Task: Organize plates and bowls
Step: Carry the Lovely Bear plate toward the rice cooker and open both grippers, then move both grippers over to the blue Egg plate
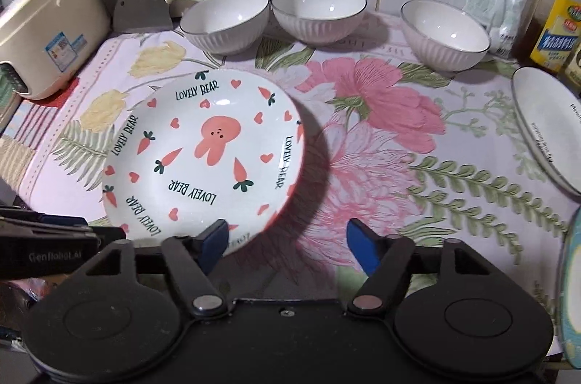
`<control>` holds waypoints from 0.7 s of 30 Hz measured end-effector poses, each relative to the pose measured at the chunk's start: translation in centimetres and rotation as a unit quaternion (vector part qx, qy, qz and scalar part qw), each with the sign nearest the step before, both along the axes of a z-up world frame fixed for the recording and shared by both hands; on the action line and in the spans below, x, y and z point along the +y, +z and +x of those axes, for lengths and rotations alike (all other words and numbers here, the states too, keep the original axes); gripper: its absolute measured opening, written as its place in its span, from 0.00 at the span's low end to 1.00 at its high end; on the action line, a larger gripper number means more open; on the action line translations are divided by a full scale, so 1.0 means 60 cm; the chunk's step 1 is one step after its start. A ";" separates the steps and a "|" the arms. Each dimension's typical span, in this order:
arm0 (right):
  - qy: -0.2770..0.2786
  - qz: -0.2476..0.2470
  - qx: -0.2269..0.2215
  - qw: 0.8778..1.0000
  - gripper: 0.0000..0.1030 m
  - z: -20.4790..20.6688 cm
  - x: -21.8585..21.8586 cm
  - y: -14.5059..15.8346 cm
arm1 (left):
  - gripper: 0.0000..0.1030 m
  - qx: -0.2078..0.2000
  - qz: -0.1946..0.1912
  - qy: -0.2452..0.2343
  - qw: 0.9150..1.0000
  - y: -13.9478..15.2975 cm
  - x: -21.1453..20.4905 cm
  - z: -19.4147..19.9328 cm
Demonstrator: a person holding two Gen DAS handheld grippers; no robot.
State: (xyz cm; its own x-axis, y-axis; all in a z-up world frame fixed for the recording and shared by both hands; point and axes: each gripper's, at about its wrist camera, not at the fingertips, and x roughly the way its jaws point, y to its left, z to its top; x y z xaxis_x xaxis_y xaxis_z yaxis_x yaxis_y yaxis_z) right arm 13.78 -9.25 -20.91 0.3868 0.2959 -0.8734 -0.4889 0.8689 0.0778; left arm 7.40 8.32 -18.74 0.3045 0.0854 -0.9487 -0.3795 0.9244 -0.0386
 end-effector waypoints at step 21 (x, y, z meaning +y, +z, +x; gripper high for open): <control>-0.016 -0.029 -0.026 0.999 0.84 -0.065 -0.197 0.141 | 0.63 -0.015 0.047 -0.128 0.991 0.143 -0.167 -0.041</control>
